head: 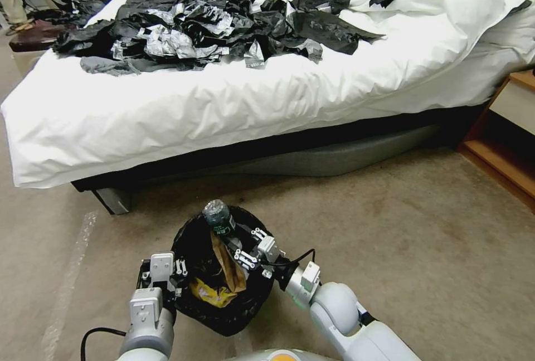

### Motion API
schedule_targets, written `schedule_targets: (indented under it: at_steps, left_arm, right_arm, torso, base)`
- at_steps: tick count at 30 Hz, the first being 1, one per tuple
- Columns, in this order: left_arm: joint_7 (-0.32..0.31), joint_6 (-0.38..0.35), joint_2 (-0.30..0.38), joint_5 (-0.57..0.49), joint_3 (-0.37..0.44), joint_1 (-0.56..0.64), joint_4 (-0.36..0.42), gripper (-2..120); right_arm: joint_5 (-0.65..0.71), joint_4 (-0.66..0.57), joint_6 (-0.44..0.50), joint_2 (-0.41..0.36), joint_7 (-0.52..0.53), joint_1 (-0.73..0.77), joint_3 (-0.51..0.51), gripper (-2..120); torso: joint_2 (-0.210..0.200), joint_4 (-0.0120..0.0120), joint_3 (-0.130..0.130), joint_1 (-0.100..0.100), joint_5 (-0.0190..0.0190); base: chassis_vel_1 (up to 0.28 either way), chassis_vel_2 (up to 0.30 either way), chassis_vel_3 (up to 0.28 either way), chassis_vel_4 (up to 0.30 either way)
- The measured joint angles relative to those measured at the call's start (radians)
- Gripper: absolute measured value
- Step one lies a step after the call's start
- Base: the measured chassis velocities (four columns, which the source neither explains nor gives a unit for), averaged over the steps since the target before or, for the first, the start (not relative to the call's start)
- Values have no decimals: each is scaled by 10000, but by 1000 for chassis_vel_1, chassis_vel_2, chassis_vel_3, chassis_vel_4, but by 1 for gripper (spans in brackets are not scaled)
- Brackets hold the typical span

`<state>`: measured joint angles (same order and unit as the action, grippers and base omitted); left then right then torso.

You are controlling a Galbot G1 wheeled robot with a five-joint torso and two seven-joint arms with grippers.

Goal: Pick up the trash bin, then pick up the garbage from the floor and place it into the trash bin.

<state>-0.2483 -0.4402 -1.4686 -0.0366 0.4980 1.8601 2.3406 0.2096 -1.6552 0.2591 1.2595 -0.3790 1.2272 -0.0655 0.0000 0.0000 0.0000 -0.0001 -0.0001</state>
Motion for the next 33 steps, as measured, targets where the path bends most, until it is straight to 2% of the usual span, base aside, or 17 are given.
schedule_targets:
  at_steps: [2, 4, 7, 10, 20, 23, 25, 28, 29, 31, 33]
  left_arm:
    - [3, -23, 6, -18, -1, -43, 0, 3]
    - [3, -31, 6, -22, -4, -58, -1, 3]
    - [3, -61, 15, -49, -13, -116, -10, 3]
    - [4, -84, 30, -62, -16, -135, -10, 3]
    - [-4, -137, 94, -124, 66, -195, -22, 3]
    - [-5, -157, 84, -128, 58, -241, -102, 3]
    - [-5, -157, 82, -127, 58, -244, -116, 3]
    - [-7, -157, 88, -111, 58, -238, -182, 3]
    - [-7, -157, 88, -111, 58, -238, -182, 3]
    - [-10, -165, 126, -98, 70, -236, -203, 3]
    - [-13, -182, 138, -102, 78, -236, -203, 3]
  right_arm:
    - [-65, -107, 70, -103, -83, 209, 135, 73]
    - [-91, -126, 91, -121, -109, 261, 181, 76]
    - [-125, -217, 140, -174, -168, 423, 327, 92]
    - [-158, -352, 146, -227, -180, 495, 366, 99]
    - [-370, -1388, 252, -484, -224, 733, 598, 100]
    - [-488, -2388, 443, -548, -88, 1053, 952, 100]
    - [-489, -2562, 463, -539, -30, 1110, 1030, 100]
    - [-402, -3912, 510, -336, 723, 1557, 1631, 100]
    - [-402, -3912, 510, -336, 723, 1557, 1631, 100]
    - [-296, -4838, 465, -73, 1381, 1918, 2159, 100]
    - [-294, -5041, 450, -1, 1511, 2013, 2314, 100]
  torso:
    - [0, -1, 0, 0, 0]
    - [0, -1, 0, 0, 0]
    - [0, -1, 0, 1, 1]
    - [0, 0, 0, 0, 1]
    - [0, 1, 0, 0, 1]
    - [0, 0, 0, 0, 2]
    - [0, 1, 0, 0, 1]
    - [1, 0, 0, 0, 0]
    - [1, 0, 0, 0, 0]
    - [0, -1, -1, 0, 1]
    - [0, 1, -1, 0, 0]
  base:
    - [0, 0, 0, 0]
    - [0, 0, 0, 0]
    - [0, 0, 0, 0]
    - [0, 0, 0, 0]
    - [0, 0, 0, 0]
    - [0, 0, 0, 0]
    - [0, 0, 0, 0]
    - [0, 0, 0, 0]
    - [0, 0, 0, 0]
    - [0, 0, 0, 0]
    - [0, 0, 0, 0]
